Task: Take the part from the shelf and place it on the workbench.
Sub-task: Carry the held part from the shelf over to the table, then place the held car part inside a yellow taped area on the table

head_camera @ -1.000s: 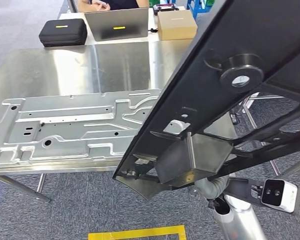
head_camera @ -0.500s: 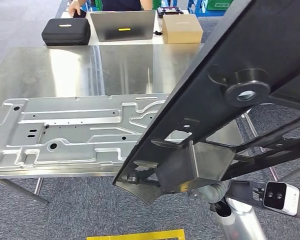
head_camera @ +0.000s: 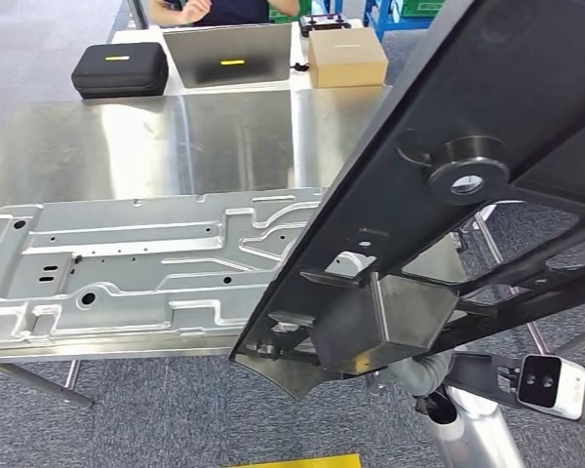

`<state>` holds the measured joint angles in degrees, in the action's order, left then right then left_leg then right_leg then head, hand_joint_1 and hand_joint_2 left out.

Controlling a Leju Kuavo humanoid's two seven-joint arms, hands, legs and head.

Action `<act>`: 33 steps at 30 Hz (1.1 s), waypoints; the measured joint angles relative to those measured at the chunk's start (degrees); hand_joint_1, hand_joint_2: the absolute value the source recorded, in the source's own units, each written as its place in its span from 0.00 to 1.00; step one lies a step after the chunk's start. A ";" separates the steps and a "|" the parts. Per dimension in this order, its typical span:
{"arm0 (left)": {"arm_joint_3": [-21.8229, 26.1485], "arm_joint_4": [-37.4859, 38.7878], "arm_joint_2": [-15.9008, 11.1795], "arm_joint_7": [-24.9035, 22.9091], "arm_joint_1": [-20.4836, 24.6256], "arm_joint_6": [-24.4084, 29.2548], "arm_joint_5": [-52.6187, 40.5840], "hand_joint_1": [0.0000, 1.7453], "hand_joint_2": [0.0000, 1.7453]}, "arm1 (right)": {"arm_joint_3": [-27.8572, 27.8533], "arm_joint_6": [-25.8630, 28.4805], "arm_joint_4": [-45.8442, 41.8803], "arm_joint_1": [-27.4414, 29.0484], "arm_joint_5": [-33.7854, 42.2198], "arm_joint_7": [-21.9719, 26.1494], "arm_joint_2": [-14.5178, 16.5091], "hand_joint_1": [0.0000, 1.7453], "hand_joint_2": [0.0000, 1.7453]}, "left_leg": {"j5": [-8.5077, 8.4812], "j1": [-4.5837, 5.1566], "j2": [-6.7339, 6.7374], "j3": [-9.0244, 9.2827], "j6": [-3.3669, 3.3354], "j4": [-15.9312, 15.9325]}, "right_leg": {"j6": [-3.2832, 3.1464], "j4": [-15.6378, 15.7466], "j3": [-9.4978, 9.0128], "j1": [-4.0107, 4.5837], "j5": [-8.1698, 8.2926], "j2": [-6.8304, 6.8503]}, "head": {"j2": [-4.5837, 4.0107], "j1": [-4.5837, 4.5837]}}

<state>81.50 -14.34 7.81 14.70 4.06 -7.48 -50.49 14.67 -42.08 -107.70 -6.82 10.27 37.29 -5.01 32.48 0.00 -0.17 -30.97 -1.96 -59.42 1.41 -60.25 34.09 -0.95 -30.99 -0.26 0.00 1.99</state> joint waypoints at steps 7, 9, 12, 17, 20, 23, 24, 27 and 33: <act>-0.54 0.00 0.09 -0.15 0.16 0.25 -0.26 0.00 1.00 | -0.09 -0.35 1.72 -1.76 -0.61 -0.30 -0.14 1.00 1.00 | -0.11 -0.05 0.00 0.12 0.38 0.38 | -0.42 -0.08 -0.06 0.15 -0.26 0.05 | 0.00 0.00; -0.58 0.01 0.18 -0.19 0.24 0.27 -0.32 0.00 1.00 | 0.37 -0.35 2.33 -2.53 -0.77 -0.64 -0.15 1.00 1.00 | -0.07 -0.07 0.00 0.11 0.76 0.40 | -0.43 -0.10 -0.07 0.15 -0.27 0.06 | 0.00 0.00; -0.66 0.01 0.29 -0.21 0.42 0.25 -0.77 0.00 1.00 | 1.95 0.23 3.78 -3.91 -1.30 -1.36 -0.07 1.00 1.00 | -0.03 -0.06 0.00 0.10 1.13 0.41 | -0.43 -0.11 -0.10 0.13 -0.27 0.06 | 0.00 0.00; -0.96 0.01 0.39 -0.18 0.79 0.21 -1.21 0.00 1.00 | 5.88 2.63 7.39 -6.42 -2.75 -2.92 0.79 1.00 1.00 | -0.02 0.10 -0.03 0.11 1.18 0.38 | -0.42 -0.07 -0.21 0.00 -0.26 0.14 | 0.00 -0.01; -1.29 0.01 0.43 -0.02 0.93 0.26 -1.73 0.00 1.00 | 8.26 4.58 9.88 -8.57 -3.49 -3.80 1.71 1.00 1.00 | -0.02 0.16 -0.03 0.13 1.18 0.35 | -0.40 -0.06 -0.25 -0.06 -0.24 0.14 | 0.00 0.00; -1.83 0.01 0.45 0.07 1.08 0.19 -2.27 0.00 1.00 | 10.63 7.03 13.08 -10.92 -4.15 -5.43 2.98 1.00 1.00 | -0.02 0.20 -0.03 0.14 1.17 0.31 | -0.39 -0.05 -0.26 -0.07 -0.24 0.15 | 0.00 0.00; -2.01 0.01 0.45 0.07 1.12 0.18 -2.30 0.00 1.00 | 11.29 7.58 14.20 -11.63 -4.32 -5.82 3.42 1.00 1.00 | -0.02 0.21 -0.05 0.14 1.17 0.30 | -0.39 -0.05 -0.26 -0.07 -0.24 0.16 | 0.00 0.00; -2.28 0.01 0.46 0.13 1.17 0.08 -2.40 0.00 1.00 | 12.68 8.46 16.67 -13.14 -4.37 -6.16 4.38 1.00 1.00 | -0.02 0.21 -0.06 0.13 1.17 0.29 | -0.39 -0.05 -0.26 -0.08 -0.24 0.19 | 0.00 0.00; -2.76 0.01 0.50 0.19 1.21 -0.35 -3.11 0.00 1.00 | 14.11 12.03 18.95 -16.55 -3.42 -6.96 6.41 1.00 1.00 | -0.02 0.20 -0.06 0.13 1.17 0.29 | -0.40 -0.06 -0.25 -0.10 -0.24 0.19 | 0.00 0.00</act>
<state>78.74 -14.34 8.31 14.89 5.27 -7.83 -53.61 28.77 -30.05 -88.75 -23.37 6.85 30.33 1.40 32.46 0.20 -0.23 -30.84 -0.79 -59.13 1.02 -60.31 33.83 -1.05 -31.23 -0.07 0.00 1.99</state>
